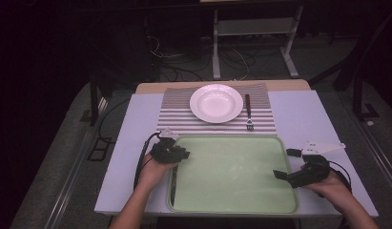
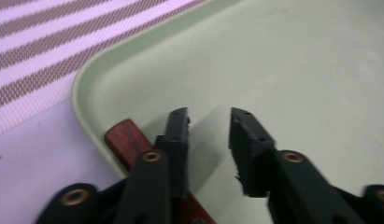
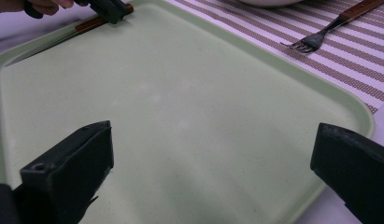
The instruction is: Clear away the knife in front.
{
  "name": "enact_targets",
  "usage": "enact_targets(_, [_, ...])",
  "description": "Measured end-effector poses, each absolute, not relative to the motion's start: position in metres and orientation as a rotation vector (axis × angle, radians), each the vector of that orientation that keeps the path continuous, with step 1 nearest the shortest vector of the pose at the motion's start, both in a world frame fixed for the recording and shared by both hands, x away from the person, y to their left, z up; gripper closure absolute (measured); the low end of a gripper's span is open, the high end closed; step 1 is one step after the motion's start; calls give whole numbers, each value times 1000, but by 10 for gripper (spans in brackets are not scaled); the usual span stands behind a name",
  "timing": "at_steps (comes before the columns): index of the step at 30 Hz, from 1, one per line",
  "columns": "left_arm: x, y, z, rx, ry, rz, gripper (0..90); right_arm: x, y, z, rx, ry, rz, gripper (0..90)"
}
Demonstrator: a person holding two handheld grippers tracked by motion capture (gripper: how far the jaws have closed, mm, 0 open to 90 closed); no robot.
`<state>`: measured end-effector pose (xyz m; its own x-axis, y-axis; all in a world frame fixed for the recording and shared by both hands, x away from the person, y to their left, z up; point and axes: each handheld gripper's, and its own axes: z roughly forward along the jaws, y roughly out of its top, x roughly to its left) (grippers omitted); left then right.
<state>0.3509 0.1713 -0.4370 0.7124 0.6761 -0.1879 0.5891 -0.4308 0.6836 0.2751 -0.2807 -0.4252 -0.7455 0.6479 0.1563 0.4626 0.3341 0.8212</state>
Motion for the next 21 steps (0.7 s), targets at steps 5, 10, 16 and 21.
enact_targets(5, [348, 174, -429, 2119, 892, 138, 453, 275, -281, -426, 1012, 2399, 1376, 0])
enact_targets(10, [344, 179, -423, 2085, 845, 149, 340, 274, -281, -426, 1015, 2399, 1378, 0])
enact_targets(16, [339, 185, -419, 2065, 819, 154, 170, 274, -282, -425, 1024, 2392, 1380, 0])
enact_targets(21, [334, 190, -415, 2066, 806, 178, 87, 273, -283, -425, 1020, 2388, 1385, 0])
